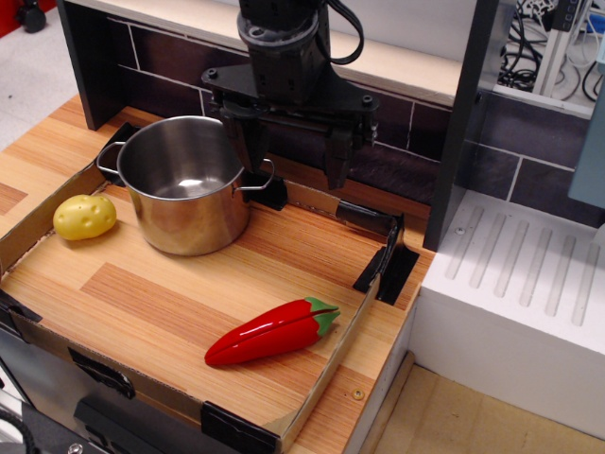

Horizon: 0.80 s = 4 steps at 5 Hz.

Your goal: Topple metal pot

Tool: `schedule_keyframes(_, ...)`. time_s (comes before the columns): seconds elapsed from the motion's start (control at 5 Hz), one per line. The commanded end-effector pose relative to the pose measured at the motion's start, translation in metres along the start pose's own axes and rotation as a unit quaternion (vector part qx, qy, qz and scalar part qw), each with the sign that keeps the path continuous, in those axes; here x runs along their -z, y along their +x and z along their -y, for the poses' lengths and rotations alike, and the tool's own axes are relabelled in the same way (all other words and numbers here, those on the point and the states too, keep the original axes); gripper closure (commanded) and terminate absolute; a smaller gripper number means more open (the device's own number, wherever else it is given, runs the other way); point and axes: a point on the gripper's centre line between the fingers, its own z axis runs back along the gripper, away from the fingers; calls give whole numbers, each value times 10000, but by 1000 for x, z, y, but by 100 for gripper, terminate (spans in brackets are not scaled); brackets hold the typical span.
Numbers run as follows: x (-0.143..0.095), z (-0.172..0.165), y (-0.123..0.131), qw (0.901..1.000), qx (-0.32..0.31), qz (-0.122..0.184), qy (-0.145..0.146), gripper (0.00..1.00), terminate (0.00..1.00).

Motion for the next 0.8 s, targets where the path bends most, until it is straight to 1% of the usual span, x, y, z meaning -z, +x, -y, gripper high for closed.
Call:
schedule_keyframes(0.0, 0, 0, 0, 10000, 0, 0, 0, 0, 0)
schedule_keyframes(0.2, -10, -4, 3, 9958, 901, -44, -171, 0, 0)
schedule_keyframes(0.4, -22, -11, 4, 9834, 1796, 94, -245, 0, 0)
schedule_keyframes(0.6, -30, -26, 5, 9697, 2361, -262, -577, 0, 0)
